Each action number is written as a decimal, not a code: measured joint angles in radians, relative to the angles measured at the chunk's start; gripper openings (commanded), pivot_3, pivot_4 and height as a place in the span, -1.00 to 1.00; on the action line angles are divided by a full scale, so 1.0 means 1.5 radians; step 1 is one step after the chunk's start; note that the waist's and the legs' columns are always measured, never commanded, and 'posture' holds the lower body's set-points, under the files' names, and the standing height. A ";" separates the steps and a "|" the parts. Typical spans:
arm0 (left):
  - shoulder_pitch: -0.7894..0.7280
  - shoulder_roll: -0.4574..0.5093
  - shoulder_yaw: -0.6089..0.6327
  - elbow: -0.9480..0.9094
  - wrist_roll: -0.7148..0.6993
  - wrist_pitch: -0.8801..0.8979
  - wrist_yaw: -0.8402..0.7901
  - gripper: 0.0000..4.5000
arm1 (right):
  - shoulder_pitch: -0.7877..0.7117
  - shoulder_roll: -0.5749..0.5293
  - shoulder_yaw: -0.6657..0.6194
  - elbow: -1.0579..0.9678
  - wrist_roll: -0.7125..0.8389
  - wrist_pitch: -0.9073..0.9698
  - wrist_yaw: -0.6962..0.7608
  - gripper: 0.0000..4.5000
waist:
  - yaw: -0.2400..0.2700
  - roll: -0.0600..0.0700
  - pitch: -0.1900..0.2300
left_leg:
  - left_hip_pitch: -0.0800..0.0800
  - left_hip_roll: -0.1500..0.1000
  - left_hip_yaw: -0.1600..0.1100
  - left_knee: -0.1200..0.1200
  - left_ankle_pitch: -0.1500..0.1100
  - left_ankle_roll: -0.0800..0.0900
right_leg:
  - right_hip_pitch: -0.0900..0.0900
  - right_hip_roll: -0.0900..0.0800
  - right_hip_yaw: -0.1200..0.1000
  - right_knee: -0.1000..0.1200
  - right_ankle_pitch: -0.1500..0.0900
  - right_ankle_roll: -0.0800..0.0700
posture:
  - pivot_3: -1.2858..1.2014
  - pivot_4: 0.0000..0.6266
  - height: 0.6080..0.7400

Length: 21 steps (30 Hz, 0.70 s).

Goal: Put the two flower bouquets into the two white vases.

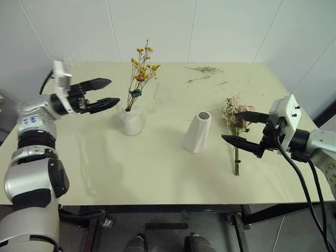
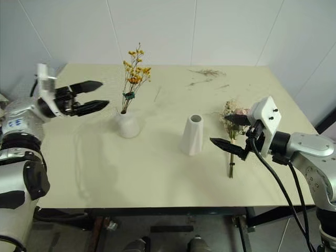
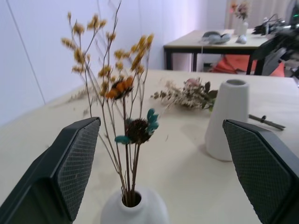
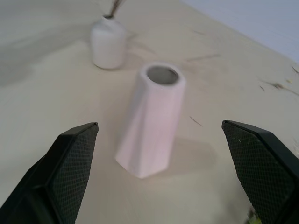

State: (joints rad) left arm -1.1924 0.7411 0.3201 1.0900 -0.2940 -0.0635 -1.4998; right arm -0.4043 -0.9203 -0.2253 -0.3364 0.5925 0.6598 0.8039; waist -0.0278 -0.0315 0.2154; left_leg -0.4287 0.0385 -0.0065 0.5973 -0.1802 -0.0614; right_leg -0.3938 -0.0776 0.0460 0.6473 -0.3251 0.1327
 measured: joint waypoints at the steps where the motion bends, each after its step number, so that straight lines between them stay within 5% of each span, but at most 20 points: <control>1: 0.010 0.006 0.004 -0.015 -0.007 0.005 0.000 0.99 | -0.001 -0.007 0.010 0.011 -0.017 0.010 -0.014 1.00 | 0.000 0.000 0.000 | 0.000 0.000 0.000 0.001 0.000 0.000 | 0.000 0.000 0.000 0.000 0.000 0.000 | 0.03 -0.52 1.00; 21: 0.365 0.034 0.126 -0.466 -0.298 0.271 0.000 0.99 | -0.239 0.040 0.183 0.262 -0.163 0.268 -0.127 1.00 | -0.006 0.000 0.000 | 0.003 0.002 0.002 0.001 0.000 0.000 | 0.000 0.000 0.002 0.003 0.000 -0.003 | 0.03 -0.52 1.00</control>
State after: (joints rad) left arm -0.6455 0.7916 0.5087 0.3908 -0.7412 0.3433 -1.5005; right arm -0.7630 -0.8610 0.0498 0.0572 0.3486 1.0621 0.6130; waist -0.0366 -0.0316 0.2154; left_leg -0.4245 0.0411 -0.0032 0.5982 -0.1798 -0.0609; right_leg -0.3946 -0.0773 0.0488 0.6521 -0.3251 0.1280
